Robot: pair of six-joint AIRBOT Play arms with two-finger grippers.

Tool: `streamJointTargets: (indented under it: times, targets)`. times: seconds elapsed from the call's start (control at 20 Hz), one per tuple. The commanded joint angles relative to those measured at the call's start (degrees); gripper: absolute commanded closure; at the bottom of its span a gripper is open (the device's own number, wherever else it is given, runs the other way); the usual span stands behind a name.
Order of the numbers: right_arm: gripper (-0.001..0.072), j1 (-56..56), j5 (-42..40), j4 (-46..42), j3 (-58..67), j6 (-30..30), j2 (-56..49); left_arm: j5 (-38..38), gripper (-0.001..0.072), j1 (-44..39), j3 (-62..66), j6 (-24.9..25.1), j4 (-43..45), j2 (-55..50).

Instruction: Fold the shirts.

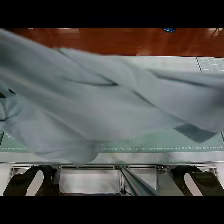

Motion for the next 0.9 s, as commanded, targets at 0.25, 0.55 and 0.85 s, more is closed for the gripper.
streamJointTargets:
  times: [0.25, 0.55, 0.85]
  targets:
    - [0.0693, -0.02, -23.67, 7.82, -29.27, -5.18, -17.59, 8.76, 0.0682, -5.62, -21.66, -3.74, 8.35, -17.59]
    - [0.0692, -0.02, -33.77, 11.1, -18.4, -7.21, -47.23, 21.7, 0.0682, -5.73, -20.17, -4.17, 2.36, -42.01]
    - [0.0307, -1.14, -32.06, 14.93, -1.25, -1.97, -62.2, 18.34, 0.0214, -5.31, -14.19, -6.8, -6.75, -53.66]
